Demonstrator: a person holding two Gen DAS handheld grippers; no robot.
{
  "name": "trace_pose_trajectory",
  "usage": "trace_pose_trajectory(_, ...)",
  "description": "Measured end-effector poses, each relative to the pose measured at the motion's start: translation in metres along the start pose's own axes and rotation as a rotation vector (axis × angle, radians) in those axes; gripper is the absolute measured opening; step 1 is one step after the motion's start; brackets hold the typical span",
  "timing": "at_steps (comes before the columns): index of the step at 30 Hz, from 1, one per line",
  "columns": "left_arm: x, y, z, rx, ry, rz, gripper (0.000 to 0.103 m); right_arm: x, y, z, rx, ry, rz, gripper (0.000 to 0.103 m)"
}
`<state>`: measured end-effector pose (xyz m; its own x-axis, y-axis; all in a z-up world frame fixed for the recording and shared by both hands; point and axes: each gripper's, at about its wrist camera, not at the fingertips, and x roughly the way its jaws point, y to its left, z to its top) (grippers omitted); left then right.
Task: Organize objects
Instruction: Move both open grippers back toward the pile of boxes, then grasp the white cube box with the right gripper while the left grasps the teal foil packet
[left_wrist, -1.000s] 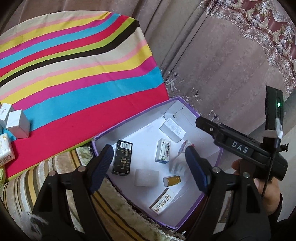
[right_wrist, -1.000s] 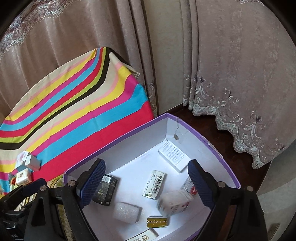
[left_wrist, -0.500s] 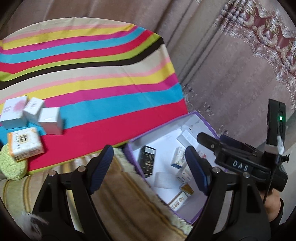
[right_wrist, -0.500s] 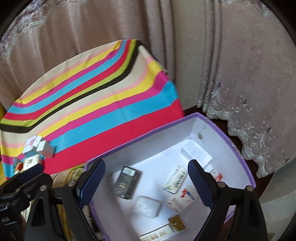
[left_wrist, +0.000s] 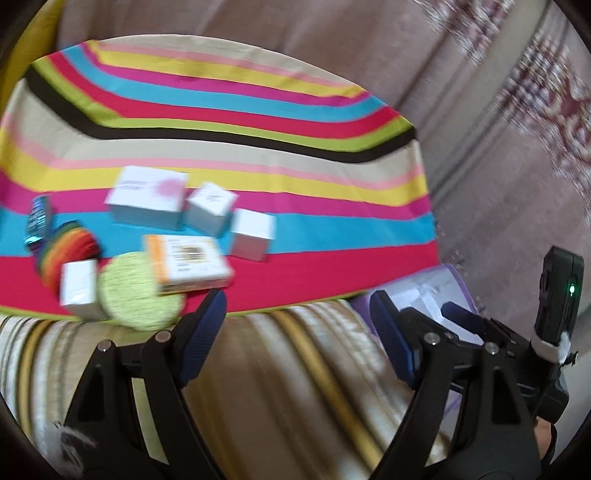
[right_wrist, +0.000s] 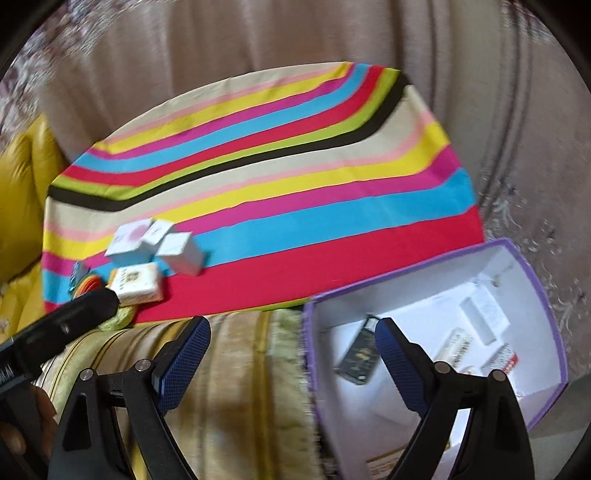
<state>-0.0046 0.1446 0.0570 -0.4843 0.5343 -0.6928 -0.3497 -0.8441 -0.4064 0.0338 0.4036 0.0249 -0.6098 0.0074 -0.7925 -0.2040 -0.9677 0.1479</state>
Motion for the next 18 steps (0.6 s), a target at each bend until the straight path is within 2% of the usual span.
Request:
trace_pose_trajectory(12,-0.041,0.09,-0.008,-0.14,-0.052,0.146,0.082,0.029,0.047,0.002,-0.074,0.051,0.028,0.092)
trace_pose_trajectory(18,-0.048,0.127,-0.007,-0.194,-0.054,0.199,0.082,0.041,0.063,0.006,-0.092,0.064,0.028,0.092)
